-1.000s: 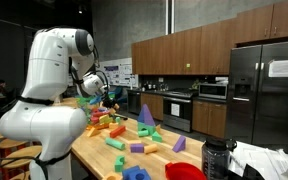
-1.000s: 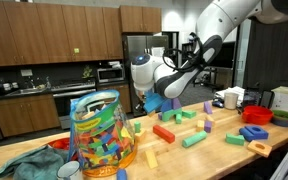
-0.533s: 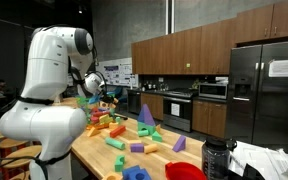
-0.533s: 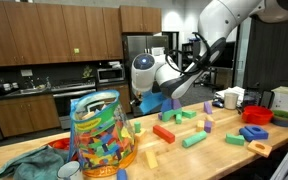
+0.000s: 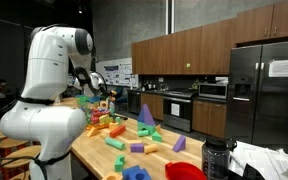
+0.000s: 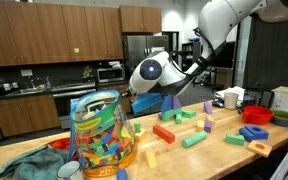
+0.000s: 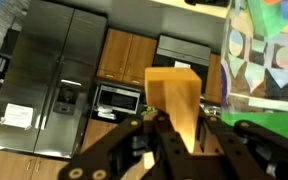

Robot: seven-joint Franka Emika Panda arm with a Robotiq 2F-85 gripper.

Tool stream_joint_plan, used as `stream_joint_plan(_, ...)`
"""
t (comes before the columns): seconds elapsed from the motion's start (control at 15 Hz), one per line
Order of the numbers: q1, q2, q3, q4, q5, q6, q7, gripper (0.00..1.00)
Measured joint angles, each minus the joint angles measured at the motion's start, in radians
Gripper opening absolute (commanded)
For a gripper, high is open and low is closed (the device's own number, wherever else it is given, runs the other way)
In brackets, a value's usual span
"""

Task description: Put the blue triangle into the bag

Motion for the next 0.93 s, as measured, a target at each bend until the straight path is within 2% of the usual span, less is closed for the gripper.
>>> stream_joint_plan(0.47, -0.040, 0.006, 0.068, 0.039, -0.512, -0.007, 0.460, 0.06)
stream_joint_plan(0.8, -0.066, 0.010, 0.108, 0.052, -0.746, -0.035, 0.664, 0.06)
stream_joint_plan(0.93, -0.076, 0.021, 0.117, 0.060, -0.793, -0.002, 0.687, 0.06)
